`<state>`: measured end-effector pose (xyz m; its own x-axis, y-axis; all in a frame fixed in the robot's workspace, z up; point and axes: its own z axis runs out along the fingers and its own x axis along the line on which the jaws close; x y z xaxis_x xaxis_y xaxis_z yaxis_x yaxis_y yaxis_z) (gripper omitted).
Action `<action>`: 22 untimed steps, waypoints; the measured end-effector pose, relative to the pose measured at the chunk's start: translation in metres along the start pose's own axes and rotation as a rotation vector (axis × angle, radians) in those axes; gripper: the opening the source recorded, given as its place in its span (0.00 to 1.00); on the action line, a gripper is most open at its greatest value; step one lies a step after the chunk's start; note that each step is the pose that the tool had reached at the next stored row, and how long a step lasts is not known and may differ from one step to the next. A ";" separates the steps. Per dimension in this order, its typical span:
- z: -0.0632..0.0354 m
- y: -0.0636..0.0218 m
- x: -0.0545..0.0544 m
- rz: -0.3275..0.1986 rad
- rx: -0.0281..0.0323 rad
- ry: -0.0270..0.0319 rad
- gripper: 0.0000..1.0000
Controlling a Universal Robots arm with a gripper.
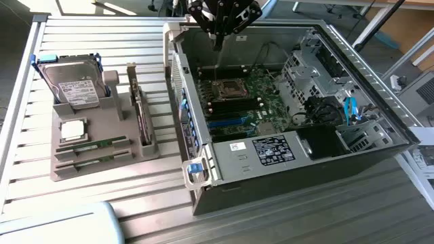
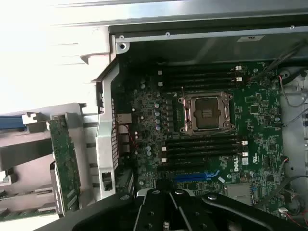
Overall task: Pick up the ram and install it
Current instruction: 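Reach for the ram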
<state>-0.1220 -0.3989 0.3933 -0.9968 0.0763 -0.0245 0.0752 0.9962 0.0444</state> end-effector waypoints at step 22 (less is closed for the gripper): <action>-0.0020 -0.0078 0.103 -0.001 -0.0001 -0.0001 0.10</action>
<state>-0.2254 -0.3989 0.3924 -0.9968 0.0757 -0.0245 0.0746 0.9962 0.0444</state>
